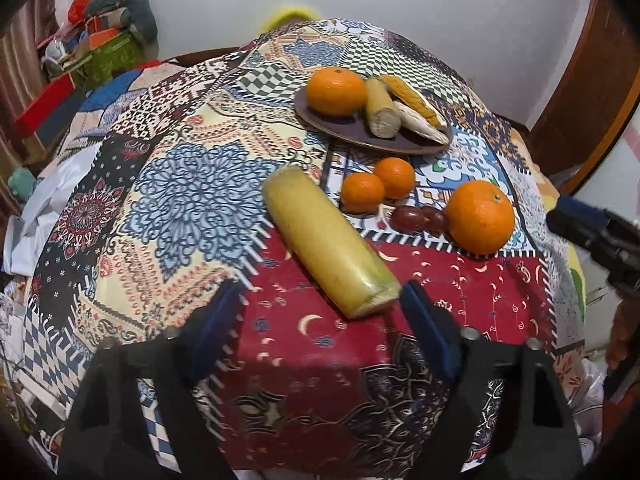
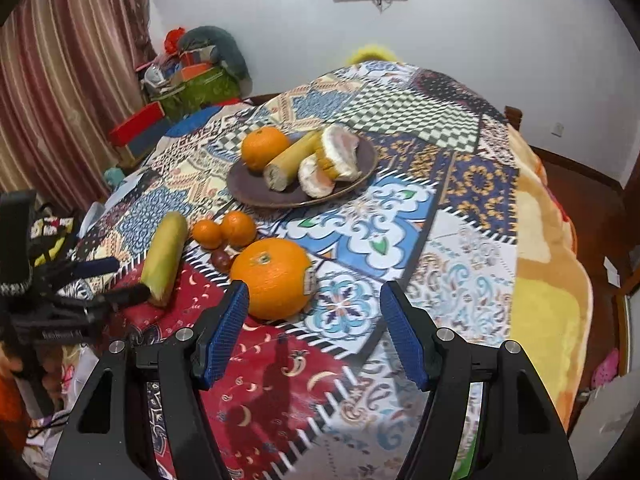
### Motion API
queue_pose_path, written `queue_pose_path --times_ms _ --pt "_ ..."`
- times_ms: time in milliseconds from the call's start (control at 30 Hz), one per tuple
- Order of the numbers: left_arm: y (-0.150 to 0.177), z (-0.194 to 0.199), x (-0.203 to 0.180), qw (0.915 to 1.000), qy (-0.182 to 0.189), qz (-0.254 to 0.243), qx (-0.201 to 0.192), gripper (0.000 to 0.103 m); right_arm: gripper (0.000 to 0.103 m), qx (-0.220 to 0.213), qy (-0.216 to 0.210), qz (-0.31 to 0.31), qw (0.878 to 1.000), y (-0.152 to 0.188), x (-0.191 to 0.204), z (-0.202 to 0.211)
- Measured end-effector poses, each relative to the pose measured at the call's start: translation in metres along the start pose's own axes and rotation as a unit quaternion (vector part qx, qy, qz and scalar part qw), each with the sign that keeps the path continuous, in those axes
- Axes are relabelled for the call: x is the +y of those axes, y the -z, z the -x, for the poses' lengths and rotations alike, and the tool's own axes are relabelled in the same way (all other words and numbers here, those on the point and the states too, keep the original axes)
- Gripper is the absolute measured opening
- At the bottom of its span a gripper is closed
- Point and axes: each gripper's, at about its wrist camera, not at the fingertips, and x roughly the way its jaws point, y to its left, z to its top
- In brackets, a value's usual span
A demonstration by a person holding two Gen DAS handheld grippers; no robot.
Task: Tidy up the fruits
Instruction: 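Grasp the yellow cylindrical fruit with the left tool while the right tool grasps the large orange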
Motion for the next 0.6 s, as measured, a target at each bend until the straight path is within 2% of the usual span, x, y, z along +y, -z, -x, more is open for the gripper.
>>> queue_pose_path --times_ms 133,367,500,600 --pt "-0.005 -0.001 0.005 0.9996 0.022 0.014 0.009 0.067 0.065 0.011 -0.008 0.013 1.0 0.0 0.01 -0.01" --pt "-0.023 -0.006 -0.001 0.9994 0.03 0.015 -0.006 0.066 0.065 0.028 -0.014 0.023 0.999 0.0 0.017 -0.025" --pt "-0.035 -0.023 0.001 0.9991 0.034 0.024 0.007 0.048 0.065 0.037 -0.015 0.023 0.999 0.0 0.017 -0.034" --pt "-0.039 -0.034 0.006 0.9989 0.028 0.035 0.015 0.048 0.065 0.038 -0.016 0.019 0.999 -0.001 0.016 -0.039"
